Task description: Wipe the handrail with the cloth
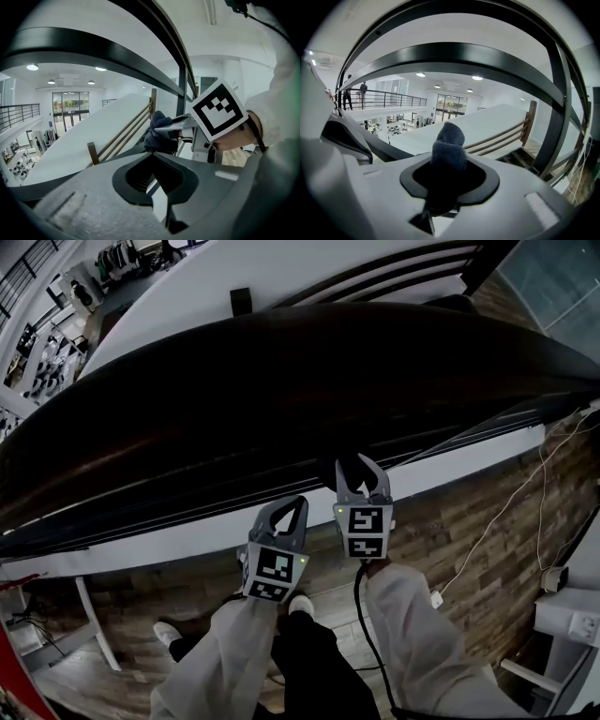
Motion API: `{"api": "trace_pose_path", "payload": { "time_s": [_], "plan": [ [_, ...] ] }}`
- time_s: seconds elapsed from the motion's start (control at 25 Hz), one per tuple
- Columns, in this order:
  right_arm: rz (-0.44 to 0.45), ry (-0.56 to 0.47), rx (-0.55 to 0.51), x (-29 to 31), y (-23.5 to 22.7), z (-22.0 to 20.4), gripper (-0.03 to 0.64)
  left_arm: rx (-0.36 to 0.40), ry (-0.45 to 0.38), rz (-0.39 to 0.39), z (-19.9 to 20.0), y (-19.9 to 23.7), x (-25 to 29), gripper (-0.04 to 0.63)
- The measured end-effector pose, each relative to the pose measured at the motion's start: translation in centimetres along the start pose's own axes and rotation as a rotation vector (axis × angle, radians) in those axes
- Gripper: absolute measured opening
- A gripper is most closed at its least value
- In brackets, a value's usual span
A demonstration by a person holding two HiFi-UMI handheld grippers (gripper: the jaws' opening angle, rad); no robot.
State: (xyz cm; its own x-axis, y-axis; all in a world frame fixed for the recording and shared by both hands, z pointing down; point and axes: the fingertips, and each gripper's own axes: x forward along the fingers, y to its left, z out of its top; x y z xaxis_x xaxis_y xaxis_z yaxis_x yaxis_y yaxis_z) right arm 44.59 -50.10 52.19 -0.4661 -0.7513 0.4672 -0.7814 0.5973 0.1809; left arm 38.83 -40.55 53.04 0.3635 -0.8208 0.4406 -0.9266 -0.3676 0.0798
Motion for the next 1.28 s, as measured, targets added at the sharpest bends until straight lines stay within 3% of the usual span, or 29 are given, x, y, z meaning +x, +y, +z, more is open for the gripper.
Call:
{"api": "trace_pose_path", "payload": {
  "time_s": [0.2, 0.44, 0.68, 0.88, 1.16, 1.28],
  "plan": [
    [-0.045, 0.009, -0.024, 0.1, -5.8, -1.3, 0.109, 0.023, 0.0, -0.044, 1.7, -2.6, 2.9, 0.0],
    [-0.089, 0.052, -0.131, 0.4, -12.0, -2.8, 0.109, 0.034, 0.005, -0.083, 2.4, -4.6, 5.1, 0.0],
    [-0.14, 0.079, -0.397, 0.4, -14.1, -2.9, 0.106, 0.033, 0.01, -0.104, 2.2, -6.2, 6.5, 0.0],
    [-0.263, 0.121, -0.563, 0.1, -16.5, -3.4, 0.104, 0.04, 0.015, -0.129, 1.8, -7.7, 6.9, 0.0],
    [-0.387, 0.178, -0.949, -0.3, -17.9, -3.4, 0.101, 0.01, 0.019, -0.148, 0.9, -9.4, 7.4, 0.0],
    [-0.427, 0.219, -1.029, -0.6, -18.8, -3.9, 0.101, 0.01, 0.018, -0.161, 0.9, -10.3, 6.9, 0.0]
  ]
}}
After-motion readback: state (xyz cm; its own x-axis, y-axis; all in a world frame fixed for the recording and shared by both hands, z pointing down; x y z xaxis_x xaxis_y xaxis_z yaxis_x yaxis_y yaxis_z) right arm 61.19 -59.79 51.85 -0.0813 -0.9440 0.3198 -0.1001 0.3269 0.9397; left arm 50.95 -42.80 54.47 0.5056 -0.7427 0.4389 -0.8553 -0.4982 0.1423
